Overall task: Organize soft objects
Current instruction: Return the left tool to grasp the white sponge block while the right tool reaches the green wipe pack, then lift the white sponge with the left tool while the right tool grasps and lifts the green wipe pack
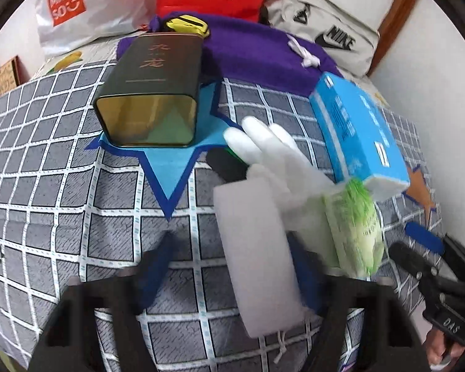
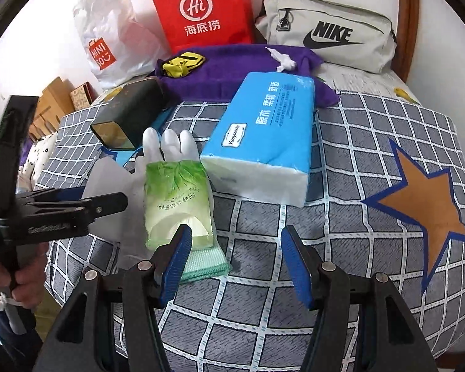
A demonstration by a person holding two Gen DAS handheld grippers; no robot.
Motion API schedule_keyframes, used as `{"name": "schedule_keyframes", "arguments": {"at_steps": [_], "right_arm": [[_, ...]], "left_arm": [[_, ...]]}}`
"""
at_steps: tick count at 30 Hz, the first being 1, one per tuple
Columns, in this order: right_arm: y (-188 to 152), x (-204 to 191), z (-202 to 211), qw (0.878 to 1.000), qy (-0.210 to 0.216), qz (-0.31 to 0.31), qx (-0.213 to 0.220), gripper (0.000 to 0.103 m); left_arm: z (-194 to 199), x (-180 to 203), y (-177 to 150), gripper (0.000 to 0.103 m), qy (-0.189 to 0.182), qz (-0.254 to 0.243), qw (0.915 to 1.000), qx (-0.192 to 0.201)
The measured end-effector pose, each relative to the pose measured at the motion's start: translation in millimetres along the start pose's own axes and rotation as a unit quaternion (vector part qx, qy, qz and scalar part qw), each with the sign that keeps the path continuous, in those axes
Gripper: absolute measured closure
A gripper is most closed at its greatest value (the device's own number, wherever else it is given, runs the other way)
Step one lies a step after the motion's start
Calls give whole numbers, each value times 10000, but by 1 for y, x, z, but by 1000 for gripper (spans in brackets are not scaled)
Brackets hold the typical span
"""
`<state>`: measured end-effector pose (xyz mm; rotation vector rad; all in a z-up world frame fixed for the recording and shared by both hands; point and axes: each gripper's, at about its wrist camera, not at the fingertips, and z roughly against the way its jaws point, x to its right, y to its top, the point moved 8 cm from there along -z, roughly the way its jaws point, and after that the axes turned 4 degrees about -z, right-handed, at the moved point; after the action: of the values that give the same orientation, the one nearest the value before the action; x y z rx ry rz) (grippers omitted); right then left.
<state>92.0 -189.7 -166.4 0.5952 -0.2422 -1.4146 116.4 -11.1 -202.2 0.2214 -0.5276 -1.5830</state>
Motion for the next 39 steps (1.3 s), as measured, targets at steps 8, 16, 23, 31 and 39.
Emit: {"name": "schedule_keyframes", "arguments": {"at_steps": [8, 16, 23, 31, 39], "right_arm": [[7, -17, -7, 9996, 277, 82, 1, 44], [11, -39, -23, 9986, 432, 287, -97, 35], [9, -42, -50, 9974, 569, 168, -401, 35], [13, -45, -39, 9970, 705, 200, -239, 50], [25, -46, -4, 9968, 742, 288, 106, 50]], "left_arm": [[33, -18, 5, 70, 120, -144, 9990, 408], [38, -59, 0, 70, 727, 5, 9963, 453], [21, -52, -2, 66, 417, 13, 9978, 525], [21, -54, -3, 66, 220, 60, 9981, 564], [37, -60, -2, 68, 33, 146, 9976, 675]]}}
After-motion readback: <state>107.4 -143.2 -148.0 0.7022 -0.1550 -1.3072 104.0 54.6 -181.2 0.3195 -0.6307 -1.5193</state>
